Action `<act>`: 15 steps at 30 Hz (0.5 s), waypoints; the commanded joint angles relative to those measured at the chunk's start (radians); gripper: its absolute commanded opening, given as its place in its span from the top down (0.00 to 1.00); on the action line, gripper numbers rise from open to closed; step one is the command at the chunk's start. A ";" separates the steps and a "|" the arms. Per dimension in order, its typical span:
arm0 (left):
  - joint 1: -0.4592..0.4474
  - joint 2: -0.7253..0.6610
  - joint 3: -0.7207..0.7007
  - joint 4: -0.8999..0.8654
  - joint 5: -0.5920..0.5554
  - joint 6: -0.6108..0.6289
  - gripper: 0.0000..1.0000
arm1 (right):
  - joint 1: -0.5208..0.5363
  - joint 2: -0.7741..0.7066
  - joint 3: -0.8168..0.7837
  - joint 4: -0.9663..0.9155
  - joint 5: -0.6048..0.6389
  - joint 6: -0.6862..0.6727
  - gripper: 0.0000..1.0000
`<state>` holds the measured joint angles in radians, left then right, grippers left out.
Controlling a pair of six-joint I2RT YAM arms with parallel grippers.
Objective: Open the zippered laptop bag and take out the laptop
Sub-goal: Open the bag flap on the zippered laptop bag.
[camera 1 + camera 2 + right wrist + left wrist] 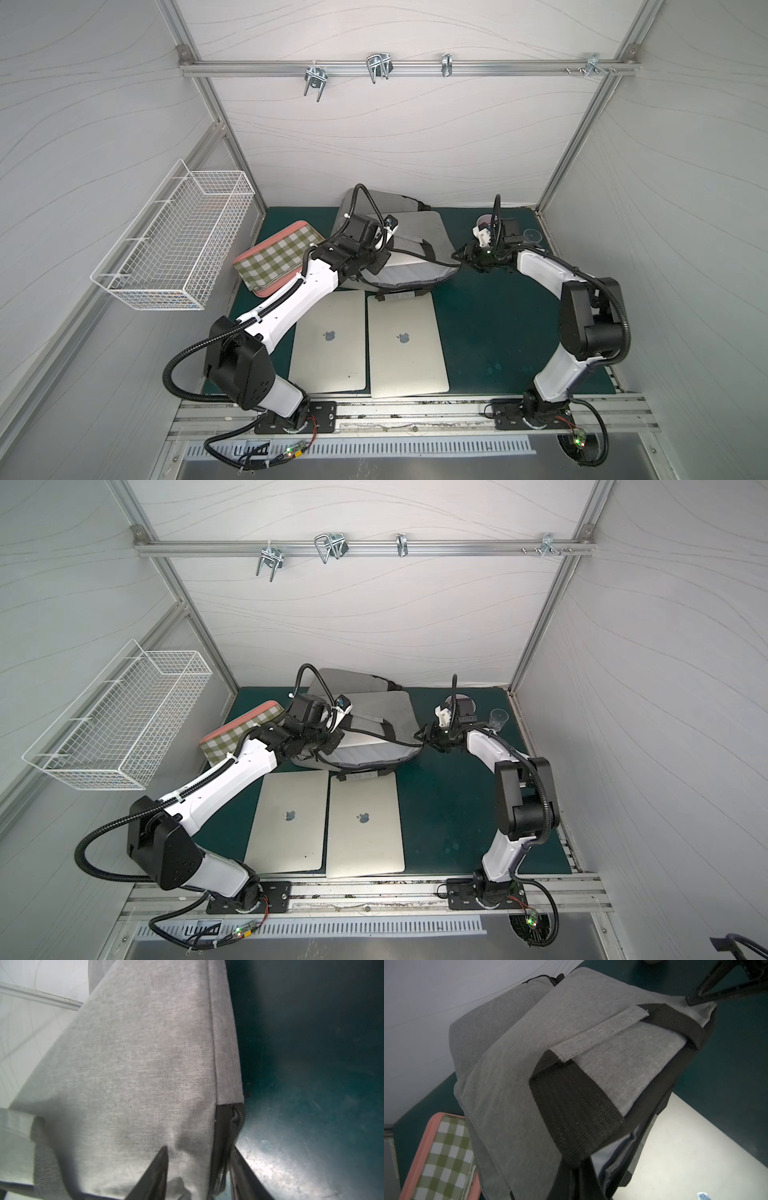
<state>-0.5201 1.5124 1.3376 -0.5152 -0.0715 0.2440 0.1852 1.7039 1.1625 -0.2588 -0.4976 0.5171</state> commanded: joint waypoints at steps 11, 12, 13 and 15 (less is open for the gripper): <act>0.001 0.068 0.152 -0.078 0.034 -0.302 1.00 | 0.111 -0.467 -0.378 0.265 0.194 0.506 0.35; 0.001 0.073 0.163 -0.084 0.047 -0.320 1.00 | 0.150 -0.484 -0.410 0.293 0.230 0.548 0.35; 0.001 0.078 0.174 -0.091 0.056 -0.337 1.00 | 0.181 -0.491 -0.433 0.326 0.252 0.588 0.36; 0.002 0.089 0.201 -0.113 0.081 -0.373 1.00 | 0.257 -0.495 -0.486 0.403 0.336 0.673 0.37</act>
<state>-0.5209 1.5871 1.4597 -0.6323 -0.0326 -0.0311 0.3721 1.2205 0.7319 0.0238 -0.2977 1.0008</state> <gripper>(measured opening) 0.058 0.636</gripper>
